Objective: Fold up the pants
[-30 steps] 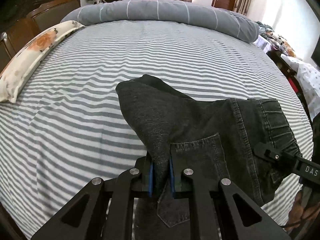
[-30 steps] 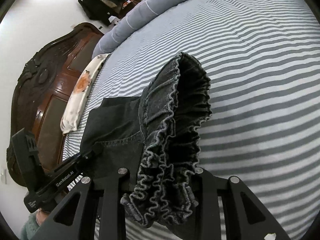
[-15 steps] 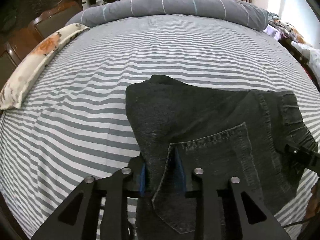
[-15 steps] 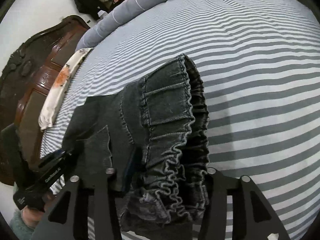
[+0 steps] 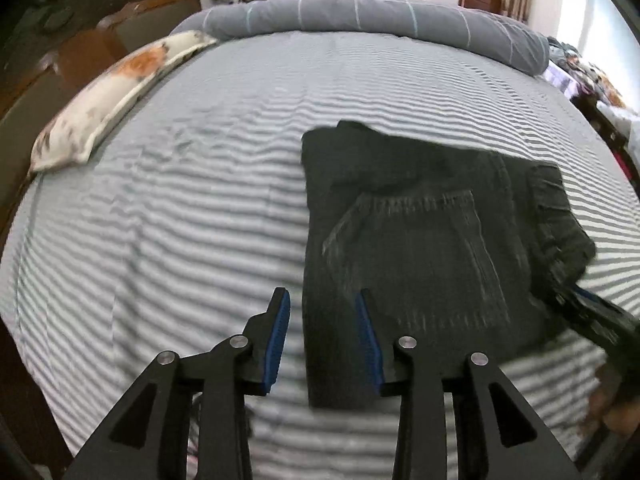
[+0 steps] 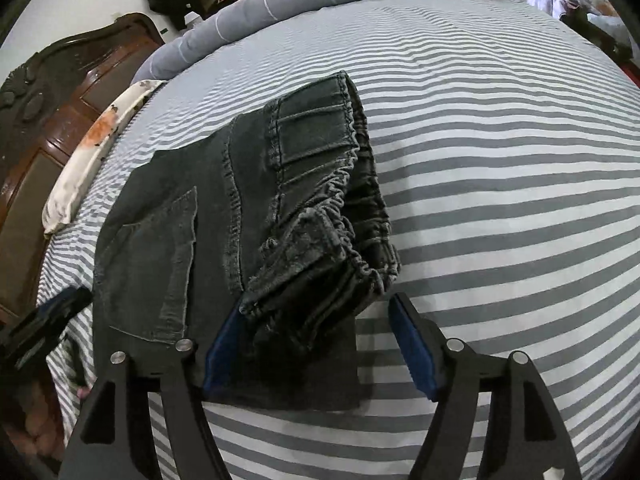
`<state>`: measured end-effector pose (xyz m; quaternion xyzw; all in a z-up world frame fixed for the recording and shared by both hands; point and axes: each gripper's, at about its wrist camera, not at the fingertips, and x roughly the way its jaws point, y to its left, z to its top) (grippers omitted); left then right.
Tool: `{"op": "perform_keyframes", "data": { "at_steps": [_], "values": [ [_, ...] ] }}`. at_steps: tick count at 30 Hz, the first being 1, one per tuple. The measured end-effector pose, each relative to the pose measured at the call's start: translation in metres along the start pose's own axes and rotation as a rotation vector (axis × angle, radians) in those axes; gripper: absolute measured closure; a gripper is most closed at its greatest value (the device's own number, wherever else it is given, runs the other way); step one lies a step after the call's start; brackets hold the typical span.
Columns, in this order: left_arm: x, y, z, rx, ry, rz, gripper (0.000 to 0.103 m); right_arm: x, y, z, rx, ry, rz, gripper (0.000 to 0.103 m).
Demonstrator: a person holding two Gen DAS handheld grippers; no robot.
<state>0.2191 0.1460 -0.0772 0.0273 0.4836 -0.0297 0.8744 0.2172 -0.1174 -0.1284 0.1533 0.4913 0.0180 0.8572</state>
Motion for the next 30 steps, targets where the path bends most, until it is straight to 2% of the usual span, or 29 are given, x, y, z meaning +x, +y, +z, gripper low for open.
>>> {"op": "perform_keyframes", "data": {
  "at_steps": [4, 11, 16, 20, 25, 30],
  "values": [
    [-0.018, 0.005, -0.023, -0.028, 0.030, 0.009, 0.063, -0.003, 0.008, 0.004, -0.025, 0.009, -0.039, 0.032],
    [-0.048, 0.001, -0.051, -0.006, 0.009, -0.007, 0.052, -0.056, 0.039, -0.009, -0.080, -0.059, -0.056, 0.030],
    [-0.067, 0.001, -0.065, 0.004, -0.051, -0.009, 0.044, -0.091, 0.065, -0.032, -0.129, -0.108, -0.072, 0.014],
    [-0.074, 0.003, -0.074, 0.010, -0.088, 0.009, 0.043, -0.107, 0.082, -0.052, -0.147, -0.129, -0.089, 0.010],
    [-0.072, 0.015, -0.080, -0.042, -0.097, 0.007, 0.043, -0.114, 0.087, -0.071, -0.136, -0.112, -0.102, 0.007],
    [-0.074, 0.023, -0.083, -0.072, -0.115, 0.009, 0.043, -0.116, 0.095, -0.084, -0.185, -0.113, -0.168, 0.006]
  ]
}}
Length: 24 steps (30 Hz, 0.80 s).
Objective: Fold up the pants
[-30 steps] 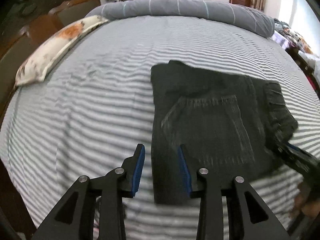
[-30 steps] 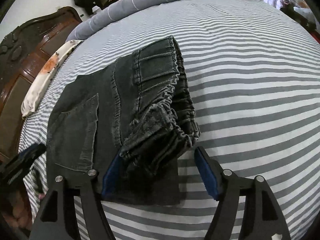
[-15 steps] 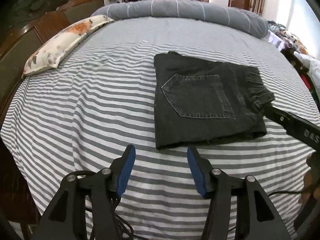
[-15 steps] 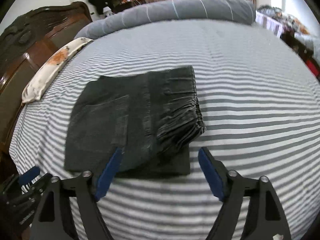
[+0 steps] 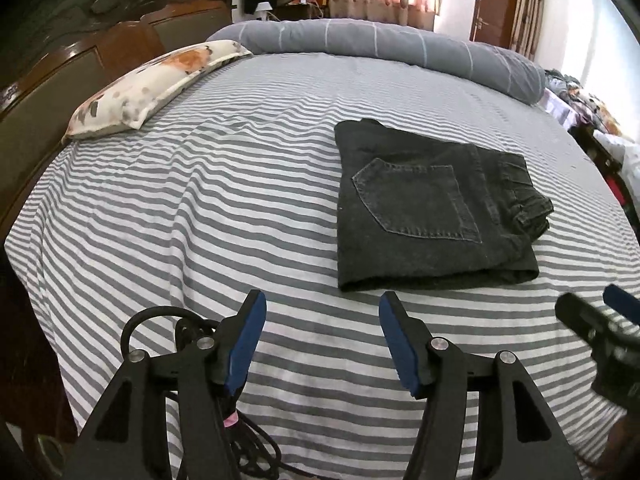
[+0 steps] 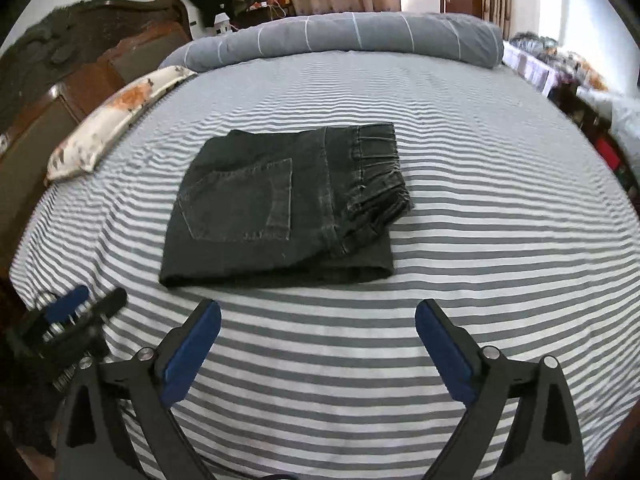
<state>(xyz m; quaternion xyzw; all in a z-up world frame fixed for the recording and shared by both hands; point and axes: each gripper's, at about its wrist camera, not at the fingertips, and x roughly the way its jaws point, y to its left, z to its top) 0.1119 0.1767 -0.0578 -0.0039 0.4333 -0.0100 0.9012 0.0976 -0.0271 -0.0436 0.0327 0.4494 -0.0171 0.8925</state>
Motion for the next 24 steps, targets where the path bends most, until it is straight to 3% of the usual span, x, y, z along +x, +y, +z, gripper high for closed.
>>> {"op": "perform_keyframes", "data": {
  "at_steps": [8, 24],
  "values": [
    [-0.006, 0.001, -0.005, 0.016, -0.032, 0.018, 0.043, -0.006, 0.016, -0.008, -0.054, 0.006, -0.033, 0.006],
    [-0.014, 0.001, -0.009, 0.051, -0.066, 0.059, 0.043, -0.007, 0.018, -0.013, -0.033, 0.023, -0.036, 0.006]
  ]
}}
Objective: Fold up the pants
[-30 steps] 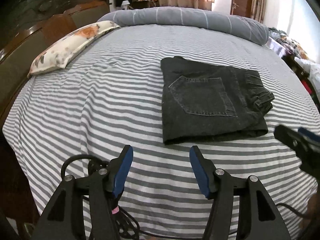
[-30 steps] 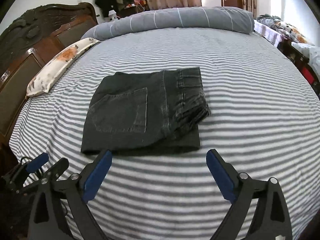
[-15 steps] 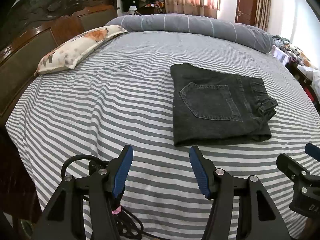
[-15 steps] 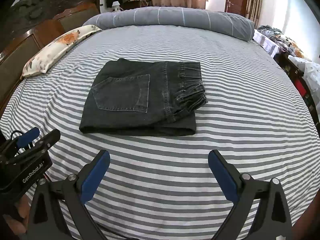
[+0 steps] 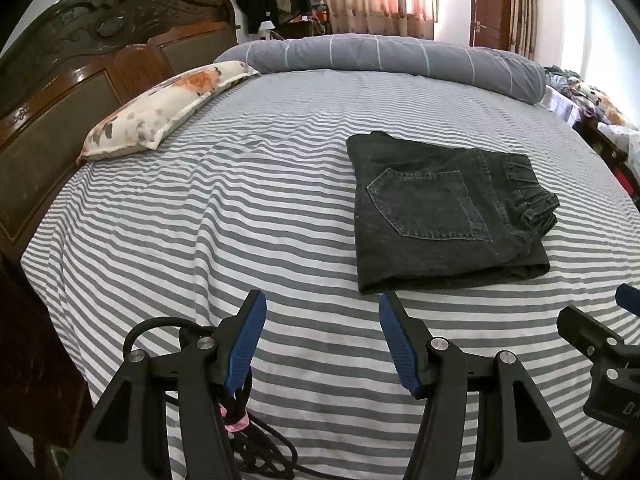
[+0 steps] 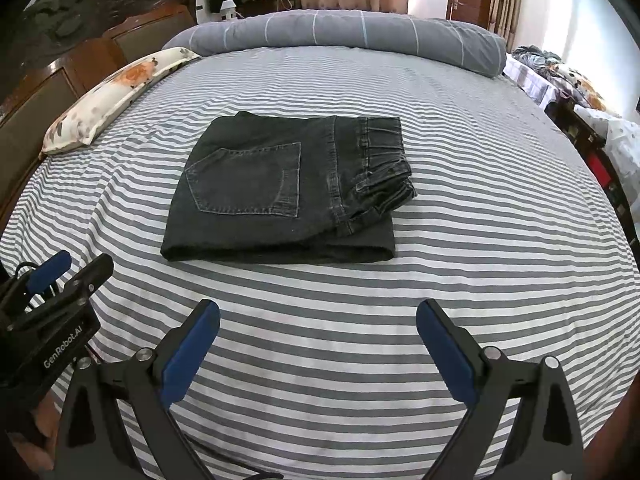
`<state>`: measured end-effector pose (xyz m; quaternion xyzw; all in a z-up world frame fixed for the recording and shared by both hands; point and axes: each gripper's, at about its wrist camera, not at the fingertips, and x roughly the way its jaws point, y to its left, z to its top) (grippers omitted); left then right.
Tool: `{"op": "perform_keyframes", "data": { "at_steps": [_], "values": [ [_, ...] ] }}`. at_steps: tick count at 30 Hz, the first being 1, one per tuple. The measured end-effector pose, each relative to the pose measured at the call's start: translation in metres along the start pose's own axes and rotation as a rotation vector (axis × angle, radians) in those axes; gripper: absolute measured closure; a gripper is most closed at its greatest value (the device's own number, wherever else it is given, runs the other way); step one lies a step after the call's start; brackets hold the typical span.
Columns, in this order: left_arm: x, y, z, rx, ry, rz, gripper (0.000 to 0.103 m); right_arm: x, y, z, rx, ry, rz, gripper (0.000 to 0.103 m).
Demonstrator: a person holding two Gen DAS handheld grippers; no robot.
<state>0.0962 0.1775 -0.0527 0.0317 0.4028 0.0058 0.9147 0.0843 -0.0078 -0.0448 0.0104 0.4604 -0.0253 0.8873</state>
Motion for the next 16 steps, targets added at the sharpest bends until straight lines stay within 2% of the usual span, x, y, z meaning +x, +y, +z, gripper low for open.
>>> {"op": "perform_keyframes", "data": {
  "at_steps": [16],
  "values": [
    [-0.0006, -0.0062, -0.0021, 0.017, -0.008, 0.012, 0.043, 0.0070, -0.0070, -0.0030, 0.028, 0.027, 0.003, 0.006]
  ]
}}
